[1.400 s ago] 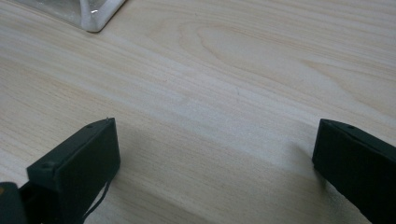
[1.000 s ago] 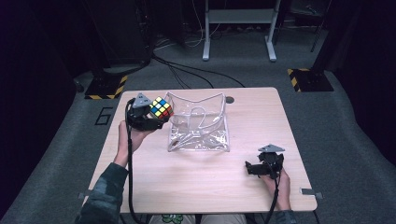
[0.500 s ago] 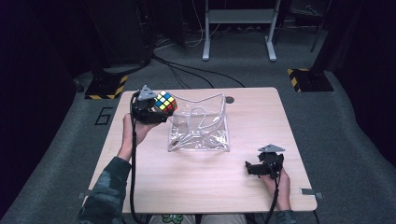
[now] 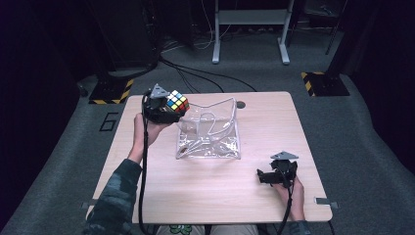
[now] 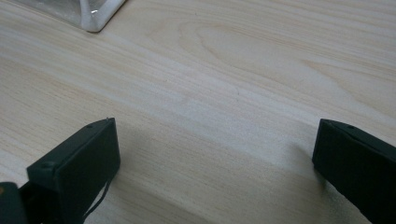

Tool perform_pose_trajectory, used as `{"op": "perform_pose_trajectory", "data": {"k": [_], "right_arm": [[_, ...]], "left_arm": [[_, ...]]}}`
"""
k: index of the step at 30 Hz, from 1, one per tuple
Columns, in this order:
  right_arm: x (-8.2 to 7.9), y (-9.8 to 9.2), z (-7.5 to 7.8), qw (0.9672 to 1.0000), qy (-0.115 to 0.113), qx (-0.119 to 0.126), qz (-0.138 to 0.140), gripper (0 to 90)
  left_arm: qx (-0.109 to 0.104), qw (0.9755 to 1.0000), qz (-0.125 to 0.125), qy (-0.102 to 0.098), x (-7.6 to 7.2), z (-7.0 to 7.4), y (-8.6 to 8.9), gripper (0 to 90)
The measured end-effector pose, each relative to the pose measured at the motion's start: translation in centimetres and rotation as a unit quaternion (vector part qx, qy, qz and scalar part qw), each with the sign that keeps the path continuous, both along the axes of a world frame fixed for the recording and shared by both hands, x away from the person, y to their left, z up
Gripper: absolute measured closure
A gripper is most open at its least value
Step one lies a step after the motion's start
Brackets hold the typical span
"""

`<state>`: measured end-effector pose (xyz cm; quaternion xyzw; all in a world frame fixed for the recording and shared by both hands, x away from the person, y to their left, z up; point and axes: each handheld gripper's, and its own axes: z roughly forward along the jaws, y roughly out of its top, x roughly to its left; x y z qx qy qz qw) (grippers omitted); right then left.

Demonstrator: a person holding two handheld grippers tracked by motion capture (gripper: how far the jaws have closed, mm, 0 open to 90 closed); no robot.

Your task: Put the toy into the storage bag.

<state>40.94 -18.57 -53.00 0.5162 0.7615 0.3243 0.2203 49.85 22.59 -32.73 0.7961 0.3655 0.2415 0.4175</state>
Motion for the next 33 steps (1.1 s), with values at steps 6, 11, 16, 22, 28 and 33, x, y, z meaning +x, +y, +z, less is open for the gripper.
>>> {"op": "perform_pose_trajectory", "data": {"k": [6, 11, 16, 22, 28, 33], "right_arm": [[0.0, 0.0, 0.0, 1.0000, 0.000, 0.000, 0.000, 0.0], [0.0, 0.0, 0.0, 1.0000, -0.001, 0.000, 0.001, 0.0], [0.0, 0.0, 0.0, 1.0000, 0.000, 0.000, 0.001, 0.0], [0.0, 0.0, 0.0, 1.0000, 0.000, 0.000, 0.000, 0.0], [0.0, 0.0, 0.0, 1.0000, 0.000, 0.000, 0.001, 0.0], [0.0, 0.0, 0.0, 1.0000, 0.000, 0.000, 0.000, 0.0]], "left_arm": [[-0.001, 1.0000, 0.002, -0.004, 0.6, 0.4, -0.4, 33.8], [0.001, 1.0000, 0.005, -0.005, 1.2, 0.4, -0.8, 33.8], [0.002, 1.0000, 0.007, 0.002, 1.9, 0.0, -1.3, 33.8], [0.005, 0.9999, 0.013, 0.008, 2.5, -0.5, -1.7, 33.8], [0.005, 0.9997, 0.017, 0.016, 3.1, -1.2, -1.9, 33.8], [0.009, 0.9995, 0.015, 0.025, 3.2, -1.8, -2.0, 33.8]]}}
